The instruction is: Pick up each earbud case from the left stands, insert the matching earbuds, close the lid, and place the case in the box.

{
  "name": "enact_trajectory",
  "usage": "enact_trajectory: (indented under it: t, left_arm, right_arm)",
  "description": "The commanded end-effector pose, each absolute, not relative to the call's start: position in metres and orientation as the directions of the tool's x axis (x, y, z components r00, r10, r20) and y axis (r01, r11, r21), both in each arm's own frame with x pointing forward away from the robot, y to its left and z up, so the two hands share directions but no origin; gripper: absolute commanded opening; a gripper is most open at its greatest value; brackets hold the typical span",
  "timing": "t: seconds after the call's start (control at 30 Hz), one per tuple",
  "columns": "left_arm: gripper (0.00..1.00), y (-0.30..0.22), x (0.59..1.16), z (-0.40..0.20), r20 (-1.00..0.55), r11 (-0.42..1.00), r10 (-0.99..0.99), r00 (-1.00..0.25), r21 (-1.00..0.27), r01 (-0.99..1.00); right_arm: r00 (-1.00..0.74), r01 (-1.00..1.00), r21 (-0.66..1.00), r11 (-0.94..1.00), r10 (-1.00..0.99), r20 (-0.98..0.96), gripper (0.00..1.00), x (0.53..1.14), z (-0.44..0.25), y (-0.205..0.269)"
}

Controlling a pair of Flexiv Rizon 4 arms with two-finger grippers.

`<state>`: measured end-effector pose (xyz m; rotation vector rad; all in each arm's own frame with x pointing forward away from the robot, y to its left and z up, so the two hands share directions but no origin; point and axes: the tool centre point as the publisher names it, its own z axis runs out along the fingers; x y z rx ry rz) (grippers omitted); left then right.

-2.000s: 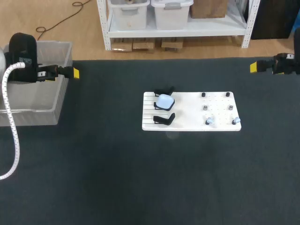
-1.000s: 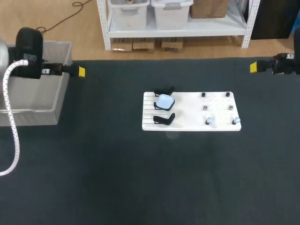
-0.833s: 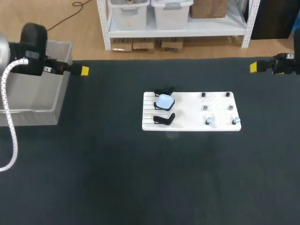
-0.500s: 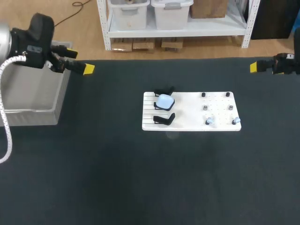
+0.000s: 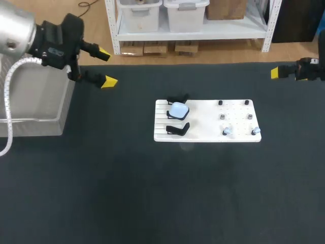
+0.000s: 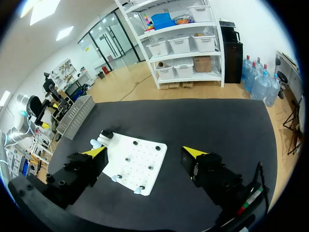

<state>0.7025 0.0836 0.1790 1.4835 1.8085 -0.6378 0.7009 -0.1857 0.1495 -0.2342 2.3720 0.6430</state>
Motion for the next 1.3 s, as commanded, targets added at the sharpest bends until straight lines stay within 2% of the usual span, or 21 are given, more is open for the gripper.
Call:
enact_trajectory:
  t: [0.03, 0.23, 0.73, 1.1, 1.3]
  left_arm:
    - [1.00, 0.069, 0.716, 0.168, -0.780, 0.116, 0.622, -0.070, 0.003, 0.993]
    - [1.00, 0.053, 0.715, 0.154, -0.789, 0.051, 0.614, -0.036, -0.006, 0.999]
    - [1.00, 0.029, 0.711, 0.117, -0.826, 0.073, 0.559, -0.064, -0.028, 0.997]
    - [1.00, 0.000, 0.715, 0.097, -0.830, -0.086, 0.556, 0.049, 0.002, 0.996]
    - [1.00, -0.014, 0.714, 0.086, -0.840, -0.130, 0.539, 0.064, -0.008, 0.992]
  right_arm:
    - [-0.766, -0.325, 0.387, 0.863, 0.000, -0.643, 1.00, 0.701, 0.150, -0.186]
    - [-0.766, -0.325, 0.387, 0.863, 0.000, -0.643, 1.00, 0.701, 0.150, -0.186]
    - [-0.766, -0.325, 0.387, 0.863, 0.000, -0.643, 1.00, 0.701, 0.150, -0.186]
    - [-0.766, -0.325, 0.387, 0.863, 0.000, -0.643, 1.00, 0.701, 0.150, -0.186]
    - [-0.766, -0.325, 0.387, 0.863, 0.000, -0.643, 1.00, 0.701, 0.150, -0.186]
